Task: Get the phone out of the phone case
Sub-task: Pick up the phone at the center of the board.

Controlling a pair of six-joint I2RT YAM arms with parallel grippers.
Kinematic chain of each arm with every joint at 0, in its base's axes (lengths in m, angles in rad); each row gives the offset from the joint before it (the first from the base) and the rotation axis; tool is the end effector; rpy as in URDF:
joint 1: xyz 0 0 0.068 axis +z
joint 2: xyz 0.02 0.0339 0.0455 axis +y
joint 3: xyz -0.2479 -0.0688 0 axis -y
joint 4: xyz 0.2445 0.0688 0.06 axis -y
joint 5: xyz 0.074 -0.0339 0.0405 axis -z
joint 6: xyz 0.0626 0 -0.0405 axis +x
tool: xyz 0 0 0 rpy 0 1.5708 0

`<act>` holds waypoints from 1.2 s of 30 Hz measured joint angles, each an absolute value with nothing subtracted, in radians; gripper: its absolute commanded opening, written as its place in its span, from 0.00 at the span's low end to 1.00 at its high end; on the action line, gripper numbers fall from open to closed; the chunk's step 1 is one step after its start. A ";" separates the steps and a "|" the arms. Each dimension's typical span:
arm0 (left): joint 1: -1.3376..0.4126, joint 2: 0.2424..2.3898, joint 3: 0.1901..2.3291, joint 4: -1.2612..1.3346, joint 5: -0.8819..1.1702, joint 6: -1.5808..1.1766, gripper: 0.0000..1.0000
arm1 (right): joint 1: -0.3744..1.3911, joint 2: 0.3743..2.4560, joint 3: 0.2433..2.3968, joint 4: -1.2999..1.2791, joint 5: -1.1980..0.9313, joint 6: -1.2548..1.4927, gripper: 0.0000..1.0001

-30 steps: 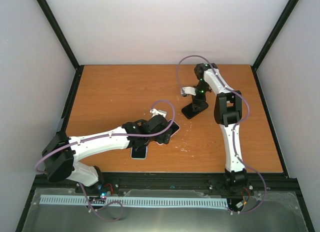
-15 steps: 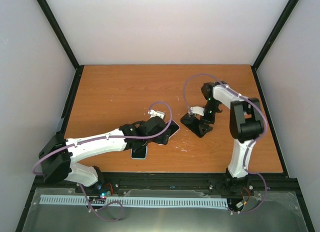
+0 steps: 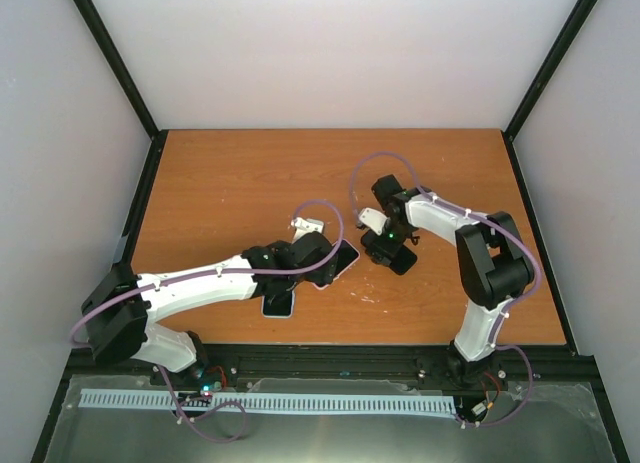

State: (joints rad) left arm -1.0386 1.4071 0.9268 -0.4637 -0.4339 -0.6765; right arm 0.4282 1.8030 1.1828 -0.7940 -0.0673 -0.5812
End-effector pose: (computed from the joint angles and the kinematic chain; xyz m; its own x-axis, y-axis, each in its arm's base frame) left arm 0.1754 -0.2459 0.1924 -0.7316 0.1229 -0.6705 0.2548 0.9616 -0.1017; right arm 0.3004 0.1418 0.1267 -0.5183 -0.8387 -0.1668 -0.8476 0.5298 -0.0301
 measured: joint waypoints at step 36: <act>-0.921 1.422 1.025 -0.420 -0.298 -0.756 1.00 | 0.411 1.796 1.147 -0.838 -0.055 -0.456 0.57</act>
State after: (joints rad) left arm -0.9207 1.4223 1.0248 -0.4198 -0.2981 -0.7555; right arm 0.4110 1.7962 1.1469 -0.8375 -0.0547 -0.4557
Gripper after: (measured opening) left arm 0.995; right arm 0.792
